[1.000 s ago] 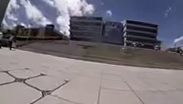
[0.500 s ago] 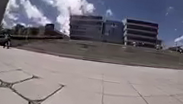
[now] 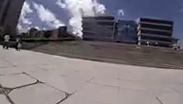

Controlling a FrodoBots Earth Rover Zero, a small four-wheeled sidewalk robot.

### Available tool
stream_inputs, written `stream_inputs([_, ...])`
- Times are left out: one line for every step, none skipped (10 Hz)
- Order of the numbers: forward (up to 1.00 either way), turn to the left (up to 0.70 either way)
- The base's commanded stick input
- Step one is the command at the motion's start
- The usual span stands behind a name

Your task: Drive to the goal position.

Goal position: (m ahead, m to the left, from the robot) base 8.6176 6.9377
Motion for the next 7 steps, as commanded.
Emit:
stream_inputs([0.70, 0.00])
stream_inputs([0.70, 0.00])
stream_inputs([0.70, 0.00])
stream_inputs([0.70, 0.00])
stream_inputs([0.70, 0.01])
stream_inputs([0.70, 0.12])
stream_inputs([0.70, 0.31])
